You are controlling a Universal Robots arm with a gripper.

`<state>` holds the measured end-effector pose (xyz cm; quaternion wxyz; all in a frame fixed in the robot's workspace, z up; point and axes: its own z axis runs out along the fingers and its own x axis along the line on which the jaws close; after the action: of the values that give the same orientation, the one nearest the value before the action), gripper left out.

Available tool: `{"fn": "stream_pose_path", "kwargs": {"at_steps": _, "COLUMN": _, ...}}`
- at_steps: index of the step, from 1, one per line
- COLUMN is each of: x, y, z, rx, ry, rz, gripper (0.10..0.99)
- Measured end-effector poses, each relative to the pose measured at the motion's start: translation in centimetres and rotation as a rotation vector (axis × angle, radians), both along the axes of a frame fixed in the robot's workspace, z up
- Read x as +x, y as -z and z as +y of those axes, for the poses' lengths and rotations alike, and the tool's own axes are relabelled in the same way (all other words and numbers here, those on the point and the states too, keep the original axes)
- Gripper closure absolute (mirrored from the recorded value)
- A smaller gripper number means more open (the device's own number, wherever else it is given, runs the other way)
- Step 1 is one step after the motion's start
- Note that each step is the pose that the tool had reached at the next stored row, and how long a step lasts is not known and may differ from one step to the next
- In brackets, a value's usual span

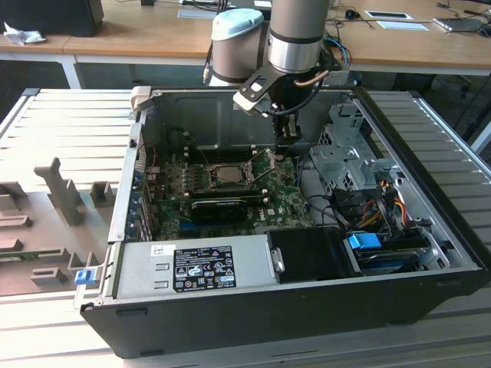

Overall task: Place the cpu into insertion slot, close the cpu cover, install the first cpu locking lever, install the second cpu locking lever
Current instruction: 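Close the cpu cover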

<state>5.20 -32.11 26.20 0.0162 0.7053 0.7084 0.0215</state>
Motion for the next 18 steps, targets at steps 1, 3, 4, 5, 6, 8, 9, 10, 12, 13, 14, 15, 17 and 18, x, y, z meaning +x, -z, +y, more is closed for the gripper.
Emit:
{"fn": "stream_pose_path", "kwargs": {"at_steps": 1, "x": 0.21, "y": 0.1, "z": 0.02, "rx": 0.0, "ry": 0.0, "rz": 0.0001, "gripper": 0.98}}
{"fn": "stream_pose_path", "kwargs": {"at_steps": 3, "x": 0.82, "y": 0.87, "z": 0.06, "rx": 0.0, "ry": 0.0, "rz": 0.0005, "gripper": 0.98}}
{"fn": "stream_pose_path", "kwargs": {"at_steps": 4, "x": 0.86, "y": 1.26, "z": 0.07, "rx": 0.0, "ry": 0.0, "rz": 0.001, "gripper": 0.98}}
{"fn": "stream_pose_path", "kwargs": {"at_steps": 5, "x": 0.85, "y": 1.48, "z": 0.07, "rx": 0.0, "ry": 0.0, "rz": 0.0017, "gripper": 0.98}}
{"fn": "stream_pose_path", "kwargs": {"at_steps": 6, "x": 0.83, "y": 1.55, "z": 0.06, "rx": -0.001, "ry": 0.0, "rz": 0.0031, "gripper": 0.98}}
{"fn": "stream_pose_path", "kwargs": {"at_steps": 8, "x": 0.59, "y": 1.56, "z": 0.07, "rx": -0.001, "ry": 0.0, "rz": 0.006, "gripper": 0.98}}
{"fn": "stream_pose_path", "kwargs": {"at_steps": 9, "x": 0.37, "y": 1.56, "z": 0.07, "rx": 0.0, "ry": 0.0, "rz": 0.0063, "gripper": 0.98}}
{"fn": "stream_pose_path", "kwargs": {"at_steps": 10, "x": 0.01, "y": 1.57, "z": 0.06, "rx": 0.0, "ry": 0.0, "rz": 0.0064, "gripper": 0.98}}
{"fn": "stream_pose_path", "kwargs": {"at_steps": 12, "x": -0.24, "y": 1.56, "z": 0.07, "rx": 0.0, "ry": 0.0, "rz": 0.0063, "gripper": 0.98}}
{"fn": "stream_pose_path", "kwargs": {"at_steps": 13, "x": -0.3, "y": 1.5, "z": 0.07, "rx": 0.0, "ry": 0.0, "rz": 0.0064, "gripper": 0.98}}
{"fn": "stream_pose_path", "kwargs": {"at_steps": 14, "x": -0.4, "y": 1.48, "z": 0.07, "rx": 0.0, "ry": 0.0, "rz": 0.0063, "gripper": 0.98}}
{"fn": "stream_pose_path", "kwargs": {"at_steps": 15, "x": -0.57, "y": 1.46, "z": 0.07, "rx": 0.0, "ry": 0.0, "rz": 0.0063, "gripper": 0.98}}
{"fn": "stream_pose_path", "kwargs": {"at_steps": 17, "x": -0.94, "y": 1.4, "z": 0.07, "rx": 0.0, "ry": 0.0, "rz": 0.0063, "gripper": 0.98}}
{"fn": "stream_pose_path", "kwargs": {"at_steps": 18, "x": -1.44, "y": 1.33, "z": 0.07, "rx": 0.0, "ry": 0.0, "rz": 0.0064, "gripper": 0.98}}
